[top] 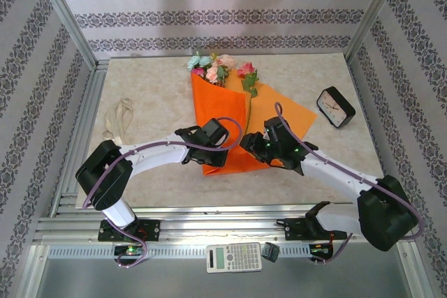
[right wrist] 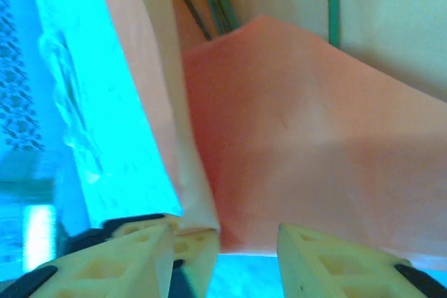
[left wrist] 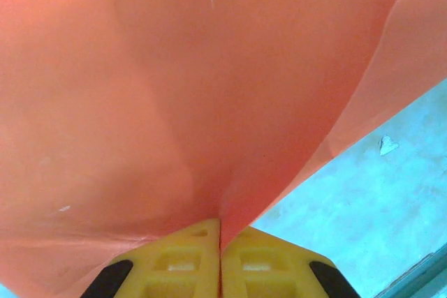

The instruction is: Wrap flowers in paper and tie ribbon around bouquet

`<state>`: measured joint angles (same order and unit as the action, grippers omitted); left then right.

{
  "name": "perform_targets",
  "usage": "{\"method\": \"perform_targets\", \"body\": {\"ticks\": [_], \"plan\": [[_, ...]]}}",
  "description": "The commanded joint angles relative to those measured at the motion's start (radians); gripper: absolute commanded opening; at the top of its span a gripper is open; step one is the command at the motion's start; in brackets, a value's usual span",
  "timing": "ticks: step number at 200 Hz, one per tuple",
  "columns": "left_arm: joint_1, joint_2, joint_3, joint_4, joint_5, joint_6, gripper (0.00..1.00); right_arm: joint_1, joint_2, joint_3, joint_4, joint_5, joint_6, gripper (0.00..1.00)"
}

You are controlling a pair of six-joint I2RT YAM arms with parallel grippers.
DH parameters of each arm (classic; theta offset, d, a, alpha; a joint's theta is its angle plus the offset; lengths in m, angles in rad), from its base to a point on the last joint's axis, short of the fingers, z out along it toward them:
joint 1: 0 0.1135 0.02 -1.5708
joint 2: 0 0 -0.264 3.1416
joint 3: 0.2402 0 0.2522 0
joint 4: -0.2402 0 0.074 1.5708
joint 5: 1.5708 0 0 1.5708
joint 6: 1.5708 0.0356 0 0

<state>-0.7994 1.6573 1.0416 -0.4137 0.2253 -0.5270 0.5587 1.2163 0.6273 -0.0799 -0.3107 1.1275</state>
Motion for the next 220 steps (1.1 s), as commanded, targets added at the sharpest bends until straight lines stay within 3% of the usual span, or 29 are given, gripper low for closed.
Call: {"method": "perform_targets", "body": {"ticks": [1, 103, 122, 142, 156, 169, 181, 200, 220], "plan": [[-0.020, 0.007, -0.012, 0.030, 0.012, 0.007, 0.08, 0.001, 0.018, 0.007, 0.002, -0.005, -0.001, 0.49], [-0.040, 0.033, -0.002, 0.019, 0.008, 0.018, 0.07, 0.051, 0.259, 0.135, 0.058, -0.017, 0.051, 0.51], [-0.043, 0.033, -0.004, 0.022, 0.005, 0.015, 0.08, 0.051, 0.276, 0.125, 0.043, -0.017, 0.057, 0.42], [-0.044, 0.023, -0.006, 0.023, 0.000, 0.010, 0.11, 0.047, 0.293, 0.112, 0.016, -0.019, 0.049, 0.13], [-0.044, -0.004, -0.006, 0.009, -0.016, -0.006, 0.22, 0.043, 0.286, 0.114, -0.039, 0.003, 0.013, 0.00], [-0.041, -0.046, -0.015, -0.011, -0.036, -0.035, 0.38, 0.040, 0.272, 0.124, -0.119, 0.037, -0.034, 0.00], [-0.034, -0.092, -0.029, -0.030, -0.049, -0.075, 0.47, 0.037, 0.267, 0.121, -0.135, 0.049, -0.065, 0.00], [0.001, -0.151, -0.071, -0.037, -0.020, -0.158, 0.51, 0.033, 0.291, 0.133, -0.154, 0.034, -0.104, 0.00], [0.057, -0.166, -0.133, -0.003, 0.053, -0.258, 0.48, 0.031, 0.311, 0.140, -0.160, 0.036, -0.127, 0.00]]}}
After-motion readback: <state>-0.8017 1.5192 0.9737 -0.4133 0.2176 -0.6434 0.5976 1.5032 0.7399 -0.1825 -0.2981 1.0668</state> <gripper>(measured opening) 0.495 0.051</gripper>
